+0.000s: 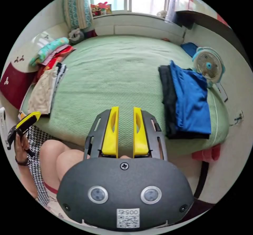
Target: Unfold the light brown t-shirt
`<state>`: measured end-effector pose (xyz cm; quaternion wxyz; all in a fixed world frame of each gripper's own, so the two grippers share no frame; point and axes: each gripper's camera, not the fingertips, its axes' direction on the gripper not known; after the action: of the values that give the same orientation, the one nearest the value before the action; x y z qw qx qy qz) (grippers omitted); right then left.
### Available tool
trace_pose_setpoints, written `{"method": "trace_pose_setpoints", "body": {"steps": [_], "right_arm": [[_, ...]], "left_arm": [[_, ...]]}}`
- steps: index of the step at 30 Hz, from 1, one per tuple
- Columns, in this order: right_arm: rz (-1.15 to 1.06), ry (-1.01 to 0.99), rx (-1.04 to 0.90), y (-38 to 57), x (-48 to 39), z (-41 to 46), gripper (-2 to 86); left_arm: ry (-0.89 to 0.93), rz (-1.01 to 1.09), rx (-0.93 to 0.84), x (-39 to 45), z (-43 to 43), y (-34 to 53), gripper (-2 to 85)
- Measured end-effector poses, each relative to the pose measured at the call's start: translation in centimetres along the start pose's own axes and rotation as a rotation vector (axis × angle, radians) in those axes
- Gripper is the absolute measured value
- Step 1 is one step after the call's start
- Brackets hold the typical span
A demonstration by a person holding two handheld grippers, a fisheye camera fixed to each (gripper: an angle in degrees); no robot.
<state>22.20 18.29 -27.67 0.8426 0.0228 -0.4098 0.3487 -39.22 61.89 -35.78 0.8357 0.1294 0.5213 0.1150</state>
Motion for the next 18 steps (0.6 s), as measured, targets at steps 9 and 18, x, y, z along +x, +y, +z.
{"method": "trace_pose_setpoints", "body": {"steps": [9, 18], "right_arm": [[-0.334, -0.253, 0.066, -2.4, -19.7, 0.2, 8.3], [-0.413, -0.322, 0.068, -7.2, -30.1, 4.1, 8.3]], "left_arm": [[-0.062, -0.176, -0.015, -14.0, -2.9, 6.3, 5.8], [-0.083, -0.276, -0.032, -21.9, -3.0, 8.8, 5.9]]}}
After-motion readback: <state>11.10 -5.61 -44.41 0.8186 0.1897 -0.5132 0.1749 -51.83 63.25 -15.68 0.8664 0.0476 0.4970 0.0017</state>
